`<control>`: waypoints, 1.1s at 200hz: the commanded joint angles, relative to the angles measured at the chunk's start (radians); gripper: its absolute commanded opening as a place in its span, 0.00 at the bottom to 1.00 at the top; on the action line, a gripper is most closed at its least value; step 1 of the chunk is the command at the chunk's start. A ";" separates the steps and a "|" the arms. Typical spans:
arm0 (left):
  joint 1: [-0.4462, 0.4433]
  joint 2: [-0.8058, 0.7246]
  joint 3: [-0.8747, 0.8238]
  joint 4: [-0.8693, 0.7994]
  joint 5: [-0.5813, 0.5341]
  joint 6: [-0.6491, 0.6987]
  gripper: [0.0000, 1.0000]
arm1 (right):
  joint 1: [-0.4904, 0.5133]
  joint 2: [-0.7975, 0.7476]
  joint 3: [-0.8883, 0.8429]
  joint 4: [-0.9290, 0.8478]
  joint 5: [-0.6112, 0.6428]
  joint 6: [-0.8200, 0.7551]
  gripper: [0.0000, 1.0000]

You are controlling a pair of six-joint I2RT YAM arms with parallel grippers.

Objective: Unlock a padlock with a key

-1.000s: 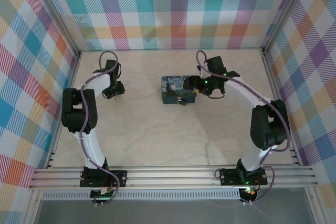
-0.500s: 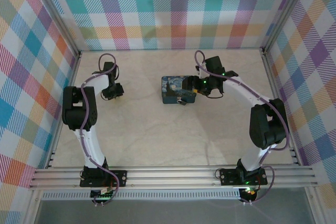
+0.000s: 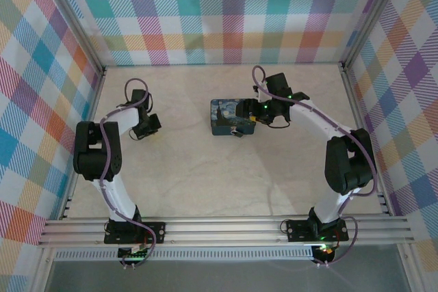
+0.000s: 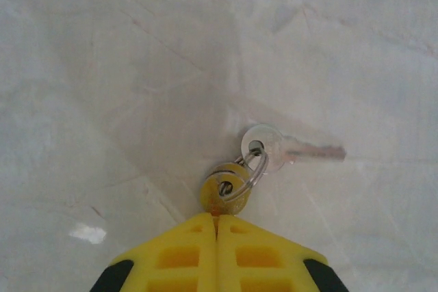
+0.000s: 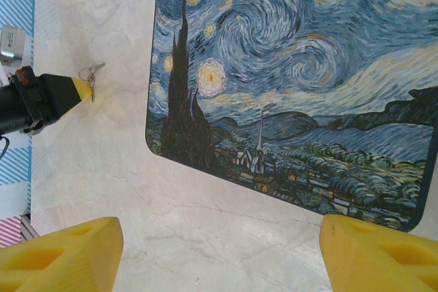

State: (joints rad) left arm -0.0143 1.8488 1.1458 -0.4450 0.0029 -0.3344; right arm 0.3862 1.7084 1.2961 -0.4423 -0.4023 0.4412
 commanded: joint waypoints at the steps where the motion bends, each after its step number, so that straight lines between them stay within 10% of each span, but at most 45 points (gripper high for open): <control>1: -0.003 -0.019 -0.037 -0.116 0.060 -0.024 0.00 | 0.009 -0.032 0.000 0.001 -0.018 0.007 0.75; 103: -0.096 -0.203 0.053 -0.349 0.110 0.019 0.00 | 0.055 -0.033 -0.040 0.023 -0.032 -0.011 0.75; 143: -0.096 -0.112 0.150 -0.336 -0.004 0.044 0.44 | 0.068 -0.023 -0.041 0.030 -0.037 -0.008 0.75; 220: -0.087 0.149 0.299 -0.279 -0.021 -0.014 0.50 | 0.072 -0.061 -0.053 -0.002 -0.013 -0.021 0.75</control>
State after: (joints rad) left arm -0.1081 1.9697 1.4181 -0.7242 -0.0025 -0.3218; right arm 0.4526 1.6924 1.2633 -0.4282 -0.4156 0.4366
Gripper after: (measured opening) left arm 0.495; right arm 0.749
